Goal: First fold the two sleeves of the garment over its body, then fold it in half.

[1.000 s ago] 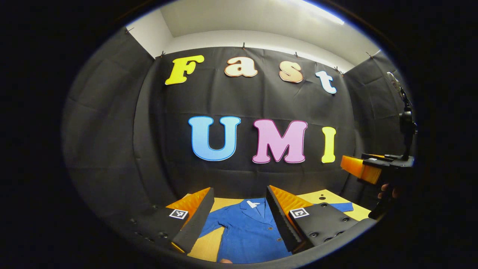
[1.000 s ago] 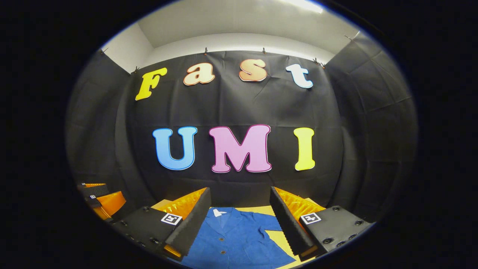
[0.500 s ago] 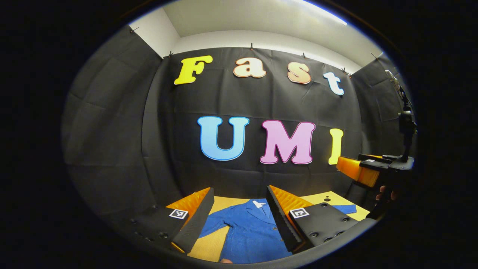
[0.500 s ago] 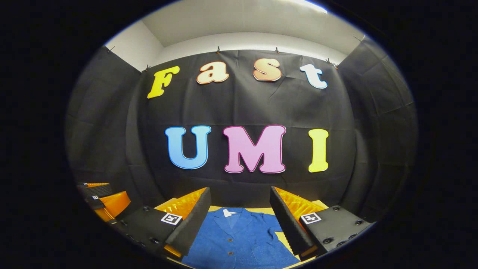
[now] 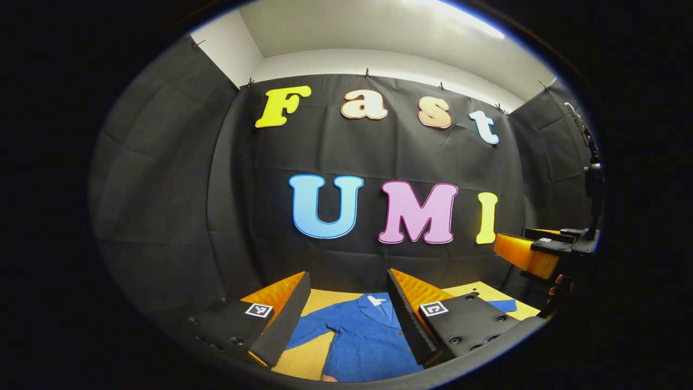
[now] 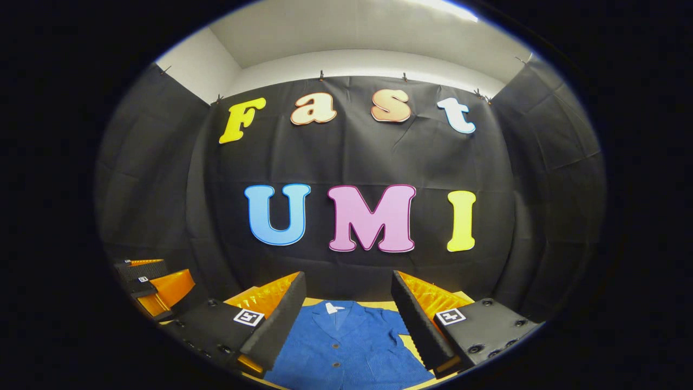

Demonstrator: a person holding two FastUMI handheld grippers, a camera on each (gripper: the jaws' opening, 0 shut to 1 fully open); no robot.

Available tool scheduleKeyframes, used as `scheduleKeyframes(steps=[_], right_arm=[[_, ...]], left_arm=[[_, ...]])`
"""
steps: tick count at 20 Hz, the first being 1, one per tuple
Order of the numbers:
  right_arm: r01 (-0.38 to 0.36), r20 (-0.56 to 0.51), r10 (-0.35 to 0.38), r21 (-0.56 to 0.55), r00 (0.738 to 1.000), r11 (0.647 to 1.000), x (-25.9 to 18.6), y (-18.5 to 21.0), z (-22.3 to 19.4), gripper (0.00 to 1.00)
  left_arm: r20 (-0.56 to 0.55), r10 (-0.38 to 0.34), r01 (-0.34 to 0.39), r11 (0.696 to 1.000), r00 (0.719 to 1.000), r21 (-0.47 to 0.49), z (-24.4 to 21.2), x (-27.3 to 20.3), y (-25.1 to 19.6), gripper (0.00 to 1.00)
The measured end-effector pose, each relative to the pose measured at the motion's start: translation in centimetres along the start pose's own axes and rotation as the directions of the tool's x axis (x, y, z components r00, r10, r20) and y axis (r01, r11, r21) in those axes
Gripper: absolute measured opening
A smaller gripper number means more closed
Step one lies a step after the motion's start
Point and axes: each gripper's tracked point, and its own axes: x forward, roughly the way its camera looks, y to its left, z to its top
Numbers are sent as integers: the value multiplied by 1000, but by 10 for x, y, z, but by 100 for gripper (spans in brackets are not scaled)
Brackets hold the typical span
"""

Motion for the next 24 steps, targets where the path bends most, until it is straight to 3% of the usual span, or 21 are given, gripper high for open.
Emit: scheduleKeyframes(steps=[17, 21, 22, 23, 24], right_arm=[[5, 8, -5, 4, 1000, 1000, 7, 5, -4, 95], [27, -17, -27, -19, 999, 999, 14, -11, -21, 95], [34, -30, -34, -19, 999, 999, 18, -17, -27, 99], [43, -43, -44, -21, 998, 999, 23, -24, -35, 95], [55, -62, -56, -24, 997, 998, 30, -32, -44, 99]], left_arm=[[-26, 12, -13, 1000, 1000, -23, -12, 8, 6, 81], [-60, 5, -6, 1000, 998, -26, -26, 22, 3, 80], [-68, 4, -6, 1000, 998, -24, -28, 27, 3, 80], [-73, 1, -3, 1000, 997, -24, -30, 32, 1, 81], [-77, 0, -2, 1000, 997, -23, -31, 37, -1, 81]])
